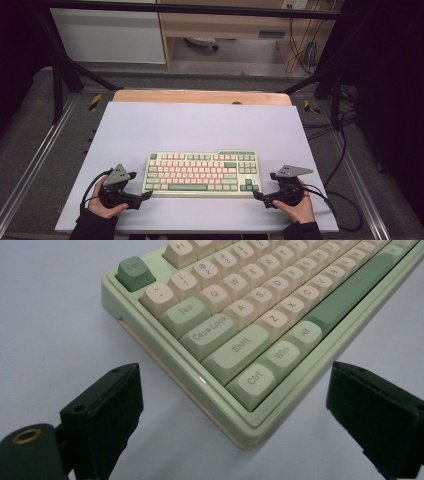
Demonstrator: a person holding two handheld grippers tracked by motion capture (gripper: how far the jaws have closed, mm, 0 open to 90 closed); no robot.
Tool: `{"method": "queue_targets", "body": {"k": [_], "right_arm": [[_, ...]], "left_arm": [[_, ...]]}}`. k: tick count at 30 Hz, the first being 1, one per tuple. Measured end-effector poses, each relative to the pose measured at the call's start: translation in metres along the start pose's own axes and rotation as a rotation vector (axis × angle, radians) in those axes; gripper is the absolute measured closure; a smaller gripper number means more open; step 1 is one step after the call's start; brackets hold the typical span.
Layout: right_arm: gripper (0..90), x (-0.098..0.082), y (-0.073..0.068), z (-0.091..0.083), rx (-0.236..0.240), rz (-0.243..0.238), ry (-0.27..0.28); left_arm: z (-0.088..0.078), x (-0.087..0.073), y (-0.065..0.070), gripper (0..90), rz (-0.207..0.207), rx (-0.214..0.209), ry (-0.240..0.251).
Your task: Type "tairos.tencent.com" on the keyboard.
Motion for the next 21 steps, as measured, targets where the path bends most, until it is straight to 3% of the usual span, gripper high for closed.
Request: {"method": "queue_targets", "body": {"k": [21], "right_arm": [[0.5,0.0,-0.0008,-0.0007,-0.002,0.005,0.002]], "left_arm": [[-0.0023,0.0087,0.0037,8.5,0.002,0.004,0.013]]}}
Point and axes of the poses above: each handheld gripper's, and its own axes: z roughly forward along the jaws, x roughly out of its top, y roughly to its right, the point moved 7 cm from there along z, roughly forward along the jaws, and after that the axes turned 9 degrees about y, right-handed, at the moved point
